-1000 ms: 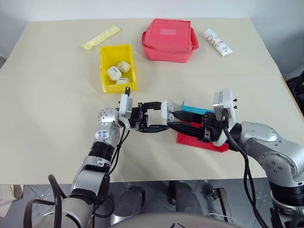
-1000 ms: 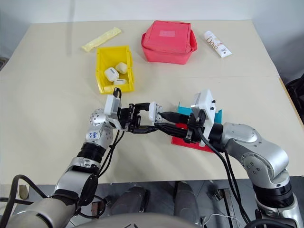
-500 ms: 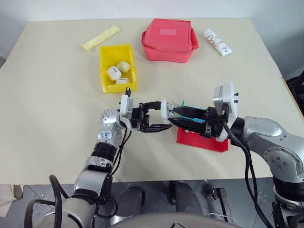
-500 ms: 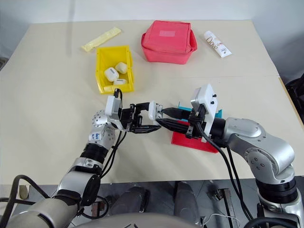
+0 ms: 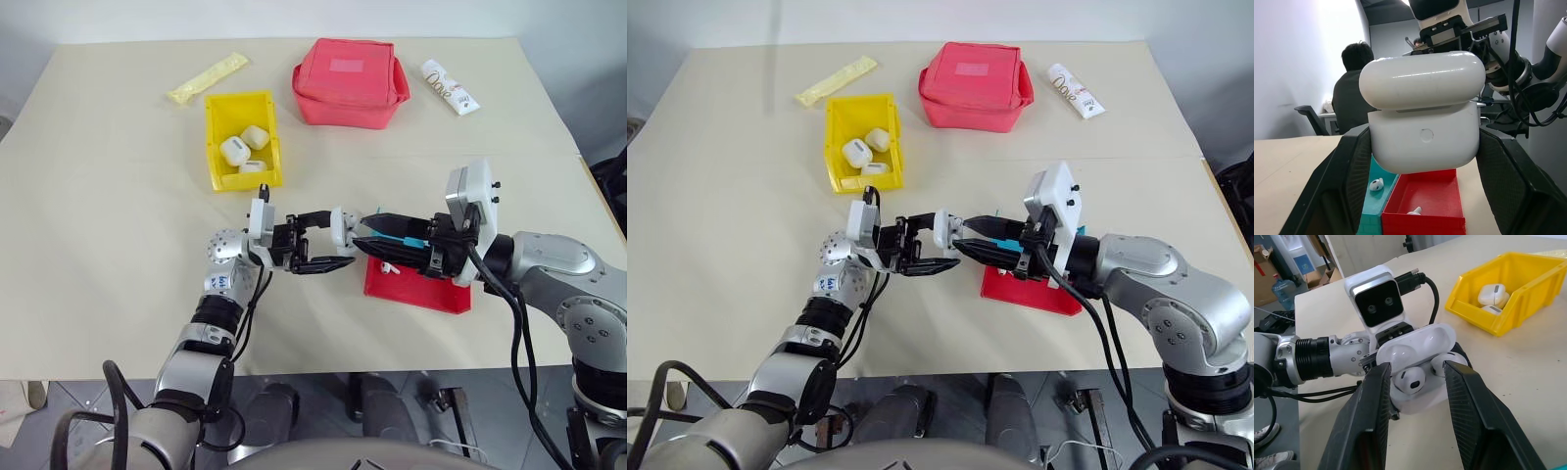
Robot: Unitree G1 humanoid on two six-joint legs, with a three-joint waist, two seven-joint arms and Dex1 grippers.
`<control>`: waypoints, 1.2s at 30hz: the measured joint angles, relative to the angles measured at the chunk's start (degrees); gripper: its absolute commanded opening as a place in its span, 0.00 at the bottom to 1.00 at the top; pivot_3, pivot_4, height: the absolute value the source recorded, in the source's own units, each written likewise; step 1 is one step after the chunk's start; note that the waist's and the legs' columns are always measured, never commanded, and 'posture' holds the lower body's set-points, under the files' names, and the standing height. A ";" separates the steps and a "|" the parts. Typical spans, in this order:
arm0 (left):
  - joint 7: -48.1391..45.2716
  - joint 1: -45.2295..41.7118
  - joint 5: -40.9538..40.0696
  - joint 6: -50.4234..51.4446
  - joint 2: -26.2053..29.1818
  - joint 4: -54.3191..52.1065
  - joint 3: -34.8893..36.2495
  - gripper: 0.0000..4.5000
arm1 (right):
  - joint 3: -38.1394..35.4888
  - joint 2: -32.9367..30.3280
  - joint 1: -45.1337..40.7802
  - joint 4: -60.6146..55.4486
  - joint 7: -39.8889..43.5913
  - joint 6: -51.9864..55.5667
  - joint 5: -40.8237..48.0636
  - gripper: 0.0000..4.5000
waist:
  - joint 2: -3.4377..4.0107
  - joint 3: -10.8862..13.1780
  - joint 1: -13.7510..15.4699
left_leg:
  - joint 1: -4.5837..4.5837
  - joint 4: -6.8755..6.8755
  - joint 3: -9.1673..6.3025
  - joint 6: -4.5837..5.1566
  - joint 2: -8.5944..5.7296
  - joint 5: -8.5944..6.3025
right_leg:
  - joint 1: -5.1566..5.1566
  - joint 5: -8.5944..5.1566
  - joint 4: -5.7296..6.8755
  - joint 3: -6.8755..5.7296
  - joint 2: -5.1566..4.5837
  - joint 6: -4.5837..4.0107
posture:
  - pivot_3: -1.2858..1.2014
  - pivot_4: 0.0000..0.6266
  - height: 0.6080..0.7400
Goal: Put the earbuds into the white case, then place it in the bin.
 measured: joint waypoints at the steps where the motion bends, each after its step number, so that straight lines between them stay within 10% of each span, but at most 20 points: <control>1: 0.00 -0.12 0.00 -0.20 0.00 0.52 0.08 0.63 | -0.08 -0.28 0.00 -0.15 -0.07 0.16 0.10 0.39 | 0.00 0.00 0.02 | 0.00 0.00 0.00 0.00 -0.01 0.00 | 0.00 0.00 0.00 0.00 0.00 0.00 | 0.52 0.24 1.00; 8: 0.01 -1.22 0.61 -1.02 0.20 2.34 0.13 0.63 | -2.34 -4.84 -1.65 -2.05 -3.29 4.24 2.11 0.39 | -0.01 0.00 0.06 | -0.02 0.01 0.00 0.00 0.00 0.00 | 0.00 0.00 -0.01 -0.01 -0.02 0.00 | 0.52 0.24 1.00; 15: 0.20 -2.94 3.70 -2.34 0.07 3.02 -0.70 0.63 | -0.40 -5.45 -12.20 -3.69 -9.47 9.41 4.40 0.01 | 0.00 0.00 -0.12 | -0.05 -0.01 0.00 0.00 0.02 0.00 | -0.06 0.00 0.00 -0.01 -0.02 0.00 | 0.52 0.24 1.00; 36: 1.73 -7.26 9.67 -6.56 -0.45 8.28 -0.53 0.63 | 13.93 -6.17 -28.45 -3.10 -6.99 19.32 -1.30 0.01 | -0.02 -0.01 -0.01 | -0.15 0.01 -0.02 0.05 -0.04 0.03 | -0.12 0.01 -0.03 -0.05 -0.05 0.03 | 0.52 0.24 1.00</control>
